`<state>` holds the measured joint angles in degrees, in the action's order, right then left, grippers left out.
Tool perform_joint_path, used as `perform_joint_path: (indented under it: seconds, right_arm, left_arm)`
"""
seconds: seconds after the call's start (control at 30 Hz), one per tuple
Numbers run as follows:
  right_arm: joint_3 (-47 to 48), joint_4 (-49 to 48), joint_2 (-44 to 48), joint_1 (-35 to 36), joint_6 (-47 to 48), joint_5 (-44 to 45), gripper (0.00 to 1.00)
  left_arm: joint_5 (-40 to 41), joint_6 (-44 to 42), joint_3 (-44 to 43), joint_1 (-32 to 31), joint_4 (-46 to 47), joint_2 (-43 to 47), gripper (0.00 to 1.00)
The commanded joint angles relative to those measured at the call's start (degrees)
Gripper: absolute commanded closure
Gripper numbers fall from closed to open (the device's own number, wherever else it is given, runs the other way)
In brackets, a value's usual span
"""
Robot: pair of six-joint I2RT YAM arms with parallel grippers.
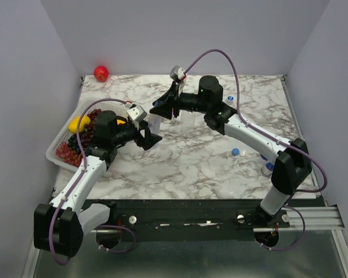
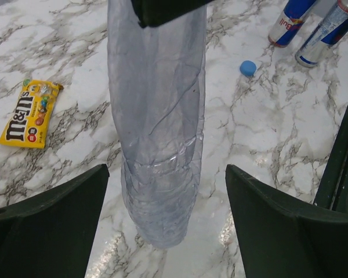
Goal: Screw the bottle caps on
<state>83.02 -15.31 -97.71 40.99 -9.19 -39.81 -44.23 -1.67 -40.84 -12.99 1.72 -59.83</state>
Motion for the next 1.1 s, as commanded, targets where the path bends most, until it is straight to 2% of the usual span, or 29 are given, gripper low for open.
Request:
perform_joint_path:
  seconds: [0.0, 0.1, 0.3, 0.4, 0.43, 0.5, 0.53, 0.63, 0.7, 0.8, 0.83, 0.9, 0.93, 1.0, 1.07]
  right_arm:
    - [1.3, 0.8, 1.2, 0.8, -0.7, 0.1, 0.73]
    - [0.5, 1.0, 2.0, 1.0, -0.7, -0.3, 0.72]
    - [-1.4, 2.7, 3.6, 1.5, 0.0, -1.0, 0.68]
    - [-1.6, 4.9, 4.5, 1.5, 0.9, -2.5, 0.55]
    - [-1.6, 5.8, 5.7, 1.5, 1.8, -3.1, 0.39]
    - [-0.2, 9.4, 7.4, 1.2, 4.0, -2.3, 0.25]
    - [0.7, 15.3, 9.9, 0.9, 8.3, 0.1, 0.13]
    - [3.3, 29.1, 14.5, -1.7, 17.8, 5.3, 0.01]
    - [1.8, 36.4, 19.4, -6.2, 21.7, 3.8, 0.01]
    - [0.9, 49.3, 23.6, -11.2, 37.9, -0.5, 0.06]
    - [-1.4, 56.8, 24.5, -12.2, 46.8, 0.0, 0.1]
    - [-4.9, 64.1, 26.6, -15.8, 53.0, 1.6, 0.14]
    - [-7.3, 66.3, 26.6, -17.1, 57.5, 2.4, 0.21]
    - [-9.6, 72.6, 24.7, -19.5, 62.0, 6.8, 0.28]
    - [-14.8, 73.1, 23.7, -22.5, 65.9, 9.6, 0.35]
  left_arm:
    - [-4.5, 0.2, -1.3, -0.1, 3.8, -1.2, 0.19]
    - [-5.2, -0.8, -2.0, -0.1, 2.9, -2.3, 0.29]
    - [-5.7, 0.4, -0.4, -0.1, 5.9, -2.5, 0.38]
    - [-6.8, 1.0, 0.1, -0.1, 6.9, -2.5, 0.48]
    - [-7.2, 1.3, 0.1, -0.1, 6.9, -2.7, 0.5]
    - [-7.7, 1.3, 0.4, -0.1, 7.1, -2.6, 0.54]
    - [-8.0, 1.1, 0.5, -0.1, 7.1, -2.0, 0.55]
    - [-8.7, -1.7, 0.9, -0.2, 5.1, -0.3, 0.59]
    - [-9.0, -4.6, 1.7, -0.3, 3.6, 0.5, 0.61]
    - [-9.0, -7.8, 2.9, -0.6, 2.1, 2.4, 0.61]
    - [-9.2, -8.4, 2.9, -0.7, 1.5, 2.8, 0.62]
    - [-9.1, -9.9, 2.9, -0.7, 0.1, 3.1, 0.63]
    - [-8.9, -10.1, 2.9, -0.7, 0.0, 3.4, 0.63]
    - [-9.2, -10.5, 2.9, -0.7, -0.5, 3.7, 0.61]
    - [-10.2, -11.4, 2.3, -0.9, -1.0, 3.9, 0.62]
